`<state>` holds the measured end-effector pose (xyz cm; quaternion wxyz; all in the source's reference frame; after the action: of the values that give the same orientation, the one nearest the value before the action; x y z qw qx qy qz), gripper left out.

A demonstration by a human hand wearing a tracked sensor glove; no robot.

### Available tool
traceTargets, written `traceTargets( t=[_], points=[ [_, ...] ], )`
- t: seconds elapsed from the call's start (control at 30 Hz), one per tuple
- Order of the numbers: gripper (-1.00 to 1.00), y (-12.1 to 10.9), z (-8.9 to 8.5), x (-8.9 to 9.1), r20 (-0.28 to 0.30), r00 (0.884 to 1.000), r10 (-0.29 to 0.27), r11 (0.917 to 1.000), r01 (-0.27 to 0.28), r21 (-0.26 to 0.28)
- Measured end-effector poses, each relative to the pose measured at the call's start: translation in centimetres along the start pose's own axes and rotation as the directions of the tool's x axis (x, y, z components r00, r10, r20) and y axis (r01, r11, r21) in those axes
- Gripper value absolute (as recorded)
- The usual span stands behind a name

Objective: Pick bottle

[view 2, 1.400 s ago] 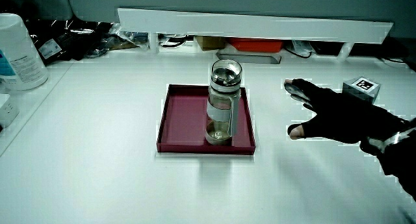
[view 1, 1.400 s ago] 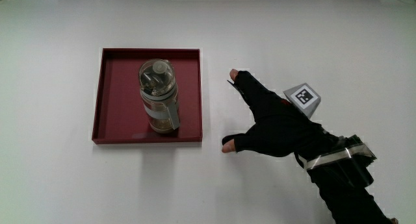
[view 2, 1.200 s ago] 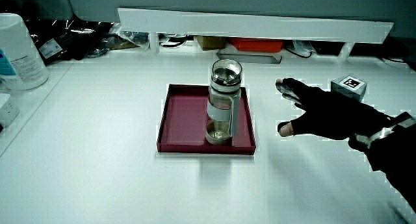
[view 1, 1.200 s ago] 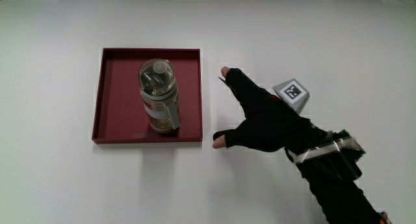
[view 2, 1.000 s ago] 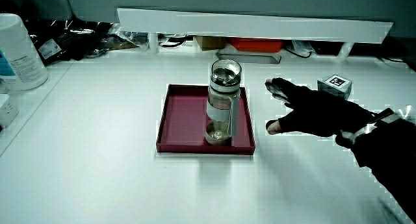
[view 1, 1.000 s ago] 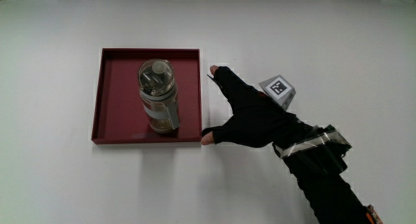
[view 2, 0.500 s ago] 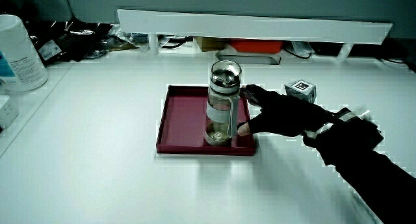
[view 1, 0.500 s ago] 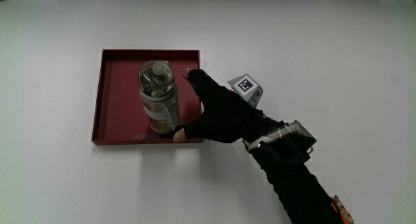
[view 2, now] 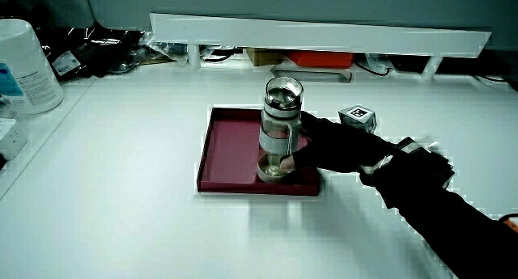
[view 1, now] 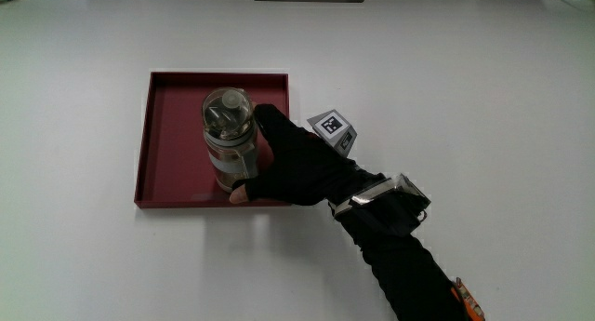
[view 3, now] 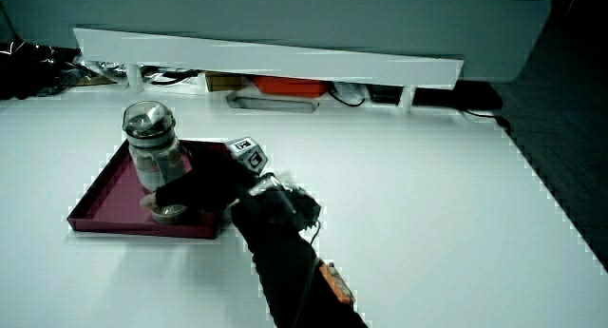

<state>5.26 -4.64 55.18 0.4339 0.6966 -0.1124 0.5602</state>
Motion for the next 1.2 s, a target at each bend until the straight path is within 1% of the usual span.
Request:
traceTargets(
  t=[0.03, 0.1, 0.13, 0.17, 0.2, 0.23, 0.27, 0.3, 0.33, 0.4, 0.43, 0.47, 0.5, 0.53, 0.57, 0.63, 0.67, 0.7, 0.77, 0.83, 0.87, 0.93, 0.97, 1.0, 1.07, 1.1, 1.13, 1.2],
  points=[
    [0.00, -0.1, -0.1, -0.4, 0.034, 0.999, 0.007, 0.9973, -0.009, 0.073],
    [0.00, 0.1, -0.3, -0.1, 0.022, 1.000, 0.001, 0.9970, -0.003, 0.077],
    [0.00, 0.0, -0.4, -0.3, 0.019, 1.000, 0.010, 0.9967, -0.012, 0.080],
    [0.00, -0.1, -0.5, -0.7, 0.024, 1.000, 0.015, 0.9967, -0.017, 0.080],
    [0.00, 0.0, -0.5, -0.5, 0.031, 0.999, 0.018, 0.9966, -0.020, 0.080],
    [0.00, 0.3, -0.5, 0.1, 0.022, 1.000, 0.004, 0.9964, -0.006, 0.084],
    [0.00, 0.2, -0.5, 0.0, 0.023, 1.000, 0.014, 0.9963, -0.016, 0.085],
    [0.00, 0.3, -0.5, 0.2, -0.025, 0.999, 0.026, 0.9996, -0.025, 0.014],
    [0.00, 0.0, -0.5, -0.2, 0.018, 1.000, 0.015, 0.9959, -0.017, 0.089],
    [0.00, -0.1, -0.4, -0.1, 0.010, 1.000, 0.027, 0.9926, -0.028, 0.118],
    [0.06, -0.1, -0.3, 0.2, 0.006, 0.999, 0.037, 0.9900, -0.037, 0.136],
    [0.11, 0.1, -0.2, 0.5, 0.001, 0.999, 0.035, 0.9896, -0.035, 0.139],
    [0.17, 0.0, -0.2, 0.2, -0.033, 0.998, 0.056, 0.9960, -0.053, 0.072],
    [0.22, -0.4, -0.2, -0.2, -0.002, 0.998, 0.060, 0.9856, -0.059, 0.158],
    [0.28, -0.3, -0.2, 0.1, -0.041, 0.996, 0.082, 0.9910, -0.077, 0.109],
    [0.39, -0.2, -0.1, 0.2, -0.032, 0.995, 0.096, 0.9877, -0.092, 0.127],
    [0.44, -0.2, -0.2, 0.3, -0.044, 0.993, 0.110, 0.9859, -0.103, 0.132],
    [0.50, -0.2, -0.2, 0.3, -0.041, 0.994, 0.106, 0.9858, -0.099, 0.136],
    [0.61, -0.3, -0.3, 0.4, -0.065, 0.991, 0.114, 0.9836, -0.103, 0.148],
    [0.72, -0.3, -0.3, 0.8, -0.069, 0.988, 0.138, 0.9777, -0.125, 0.169],
    [0.78, -0.4, -0.3, 0.8, -0.077, 0.987, 0.140, 0.9762, -0.125, 0.178],
    [0.89, -0.6, -0.3, 1.0, -0.068, 0.985, 0.161, 0.9686, -0.144, 0.202],
    [0.94, -0.7, -0.3, 0.9, -0.061, 0.986, 0.158, 0.9677, -0.142, 0.208],
    [1.00, -0.7, -0.3, 1.0, -0.066, 0.984, 0.168, 0.9646, -0.150, 0.216],
    [1.00, -0.8, -0.3, 1.0, -0.071, 0.982, 0.173, 0.9636, -0.154, 0.219],
    [1.00, -0.9, -0.2, 1.0, -0.066, 0.980, 0.188, 0.9599, -0.169, 0.224],
    [1.00, -1.0, -0.1, 0.9, -0.067, 0.982, 0.179, 0.9606, -0.159, 0.228],
    [1.00, -1.1, 0.1, 0.9, -0.090, 0.975, 0.204, 0.9569, -0.179, 0.229]
  ],
)
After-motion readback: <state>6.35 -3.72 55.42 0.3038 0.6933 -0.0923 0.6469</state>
